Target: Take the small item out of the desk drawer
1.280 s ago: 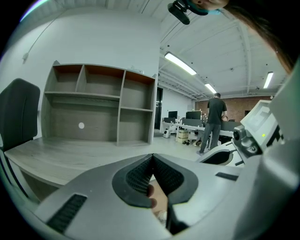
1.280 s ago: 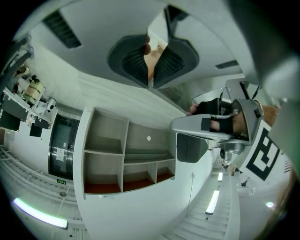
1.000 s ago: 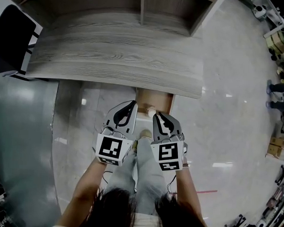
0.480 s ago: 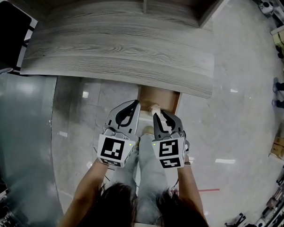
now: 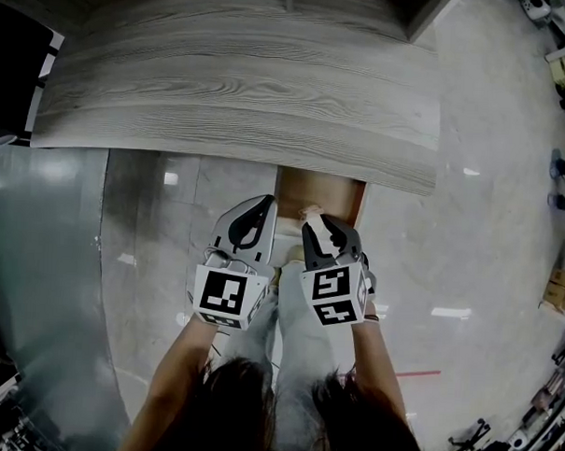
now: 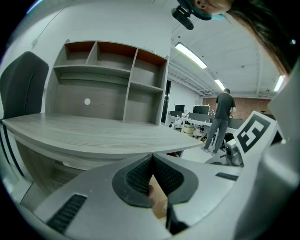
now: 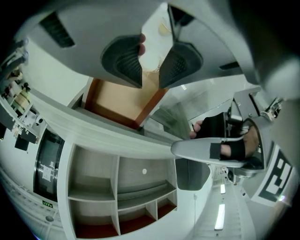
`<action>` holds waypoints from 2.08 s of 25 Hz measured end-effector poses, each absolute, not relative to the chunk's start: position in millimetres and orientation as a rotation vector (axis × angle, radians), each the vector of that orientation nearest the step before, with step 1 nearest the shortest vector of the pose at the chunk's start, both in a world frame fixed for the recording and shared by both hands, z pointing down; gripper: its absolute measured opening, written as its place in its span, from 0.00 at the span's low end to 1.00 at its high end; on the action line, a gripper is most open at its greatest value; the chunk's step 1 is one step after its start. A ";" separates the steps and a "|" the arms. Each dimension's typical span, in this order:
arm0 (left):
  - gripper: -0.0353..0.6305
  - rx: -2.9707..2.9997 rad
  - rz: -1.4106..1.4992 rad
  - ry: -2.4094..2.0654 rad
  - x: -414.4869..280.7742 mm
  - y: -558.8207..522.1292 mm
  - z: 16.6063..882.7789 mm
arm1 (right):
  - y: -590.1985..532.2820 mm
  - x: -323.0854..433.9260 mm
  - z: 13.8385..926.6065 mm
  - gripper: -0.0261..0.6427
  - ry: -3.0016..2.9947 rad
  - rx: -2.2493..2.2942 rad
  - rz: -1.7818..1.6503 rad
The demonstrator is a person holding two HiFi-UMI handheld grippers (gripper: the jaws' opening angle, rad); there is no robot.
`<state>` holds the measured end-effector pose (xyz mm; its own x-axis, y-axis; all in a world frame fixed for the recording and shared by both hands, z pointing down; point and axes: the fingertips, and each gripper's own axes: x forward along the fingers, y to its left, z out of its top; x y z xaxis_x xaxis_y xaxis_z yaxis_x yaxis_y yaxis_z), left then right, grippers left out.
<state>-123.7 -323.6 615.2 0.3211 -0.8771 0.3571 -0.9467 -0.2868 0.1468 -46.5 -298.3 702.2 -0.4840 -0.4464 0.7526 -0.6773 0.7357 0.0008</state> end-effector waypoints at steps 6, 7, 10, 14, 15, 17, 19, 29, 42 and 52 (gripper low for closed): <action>0.07 2.243 0.304 -1.621 -120.9 -325.1 631.9 | -298.5 -47.8 726.8 0.23 -2.112 0.814 0.418; 0.07 2.240 0.306 -1.621 -120.5 -325.3 634.1 | -298.7 -47.6 731.0 0.24 -2.101 0.811 0.423; 0.07 2.231 0.310 -1.622 -121.1 -327.0 639.0 | -299.7 -48.3 742.5 0.26 -2.067 0.799 0.427; 0.07 2.217 0.311 -1.632 -124.6 -328.2 642.9 | -298.2 -50.0 754.8 0.28 -2.030 0.779 0.459; 0.07 2.214 0.311 -1.635 -125.8 -328.6 643.4 | -298.1 -50.4 757.3 0.29 -2.022 0.775 0.464; 0.07 2.210 0.311 -1.639 -127.4 -329.8 644.3 | -298.2 -50.0 761.9 0.29 -2.006 0.768 0.470; 0.07 2.206 0.312 -1.642 -129.0 -330.6 645.8 | -298.1 -49.4 766.2 0.30 -1.989 0.761 0.477; 0.07 2.177 0.318 -1.651 -136.3 -331.6 654.2 | -296.9 -48.4 780.7 0.32 -1.889 0.742 0.518; 0.07 2.144 0.317 -1.666 -150.1 -338.6 660.3 | -299.8 -44.7 795.6 0.32 -1.739 0.721 0.627; 0.07 2.133 0.314 -1.670 -155.7 -342.5 663.9 | -300.5 -45.1 802.8 0.32 -1.676 0.674 0.677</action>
<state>-155.7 -342.5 663.9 0.2563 -0.8711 0.4190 -0.9637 -0.1970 0.1801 -45.1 -300.5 802.8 -0.1861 -0.0817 0.9791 -0.7387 0.6687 -0.0846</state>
